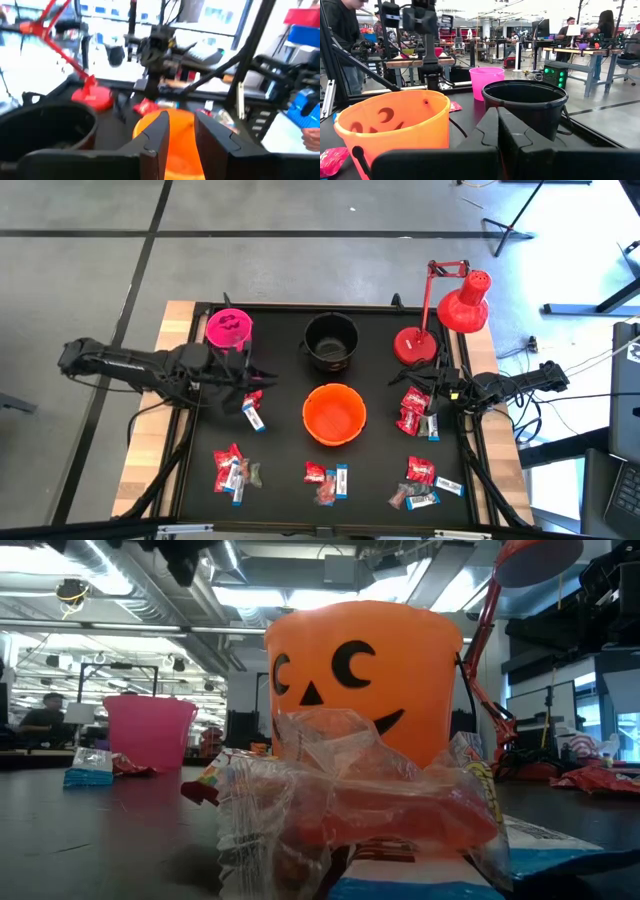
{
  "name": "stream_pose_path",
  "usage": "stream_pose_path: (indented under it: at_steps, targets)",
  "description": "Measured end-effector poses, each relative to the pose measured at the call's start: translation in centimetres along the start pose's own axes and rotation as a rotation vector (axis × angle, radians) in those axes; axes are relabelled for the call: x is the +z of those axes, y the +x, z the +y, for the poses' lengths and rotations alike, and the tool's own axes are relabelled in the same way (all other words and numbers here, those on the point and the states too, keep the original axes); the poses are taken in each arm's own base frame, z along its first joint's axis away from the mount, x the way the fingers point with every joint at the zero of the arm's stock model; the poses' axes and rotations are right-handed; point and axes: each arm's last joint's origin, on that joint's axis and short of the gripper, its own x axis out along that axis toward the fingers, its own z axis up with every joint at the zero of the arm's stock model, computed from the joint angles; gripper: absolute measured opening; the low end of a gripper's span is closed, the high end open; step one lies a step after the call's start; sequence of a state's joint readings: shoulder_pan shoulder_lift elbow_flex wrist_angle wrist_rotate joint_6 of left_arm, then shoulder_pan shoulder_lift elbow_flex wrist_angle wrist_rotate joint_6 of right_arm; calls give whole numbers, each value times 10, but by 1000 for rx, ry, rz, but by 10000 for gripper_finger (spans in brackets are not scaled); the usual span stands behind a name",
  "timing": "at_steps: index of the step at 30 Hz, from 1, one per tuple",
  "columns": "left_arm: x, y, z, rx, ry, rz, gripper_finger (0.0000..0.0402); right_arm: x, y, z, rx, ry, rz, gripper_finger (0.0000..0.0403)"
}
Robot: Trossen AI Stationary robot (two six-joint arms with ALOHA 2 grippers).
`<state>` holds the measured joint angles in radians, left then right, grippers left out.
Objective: Sort candy
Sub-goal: Put the red candy into the orange bucket
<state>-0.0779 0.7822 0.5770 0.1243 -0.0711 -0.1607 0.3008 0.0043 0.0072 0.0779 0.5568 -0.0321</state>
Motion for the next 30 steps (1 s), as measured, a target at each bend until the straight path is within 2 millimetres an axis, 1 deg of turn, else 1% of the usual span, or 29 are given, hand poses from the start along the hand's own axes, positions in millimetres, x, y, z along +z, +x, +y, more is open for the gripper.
stream_pose_path:
  at_steps: [4, 12, 16, 24, 30]
  targets:
    - [-4, 0, -11, -12, 11, 25, 78, 0, 0, 0, 0, 0, 0, 1]
    - [-14, -4, -31, -48, -36, 94, 78, 0, 0, 0, 0, 0, 0, 1]
    - [-16, -7, -40, -43, -23, 89, 78, 0, 0, 0, 0, 0, 0, 1]
    - [-18, -11, -50, 7, -2, 74, 78, 1, 0, 0, 0, 6, -9, 1]
    - [-19, -12, -54, 23, 7, 75, 78, 10, 0, -1, -3, 60, -94, 1]
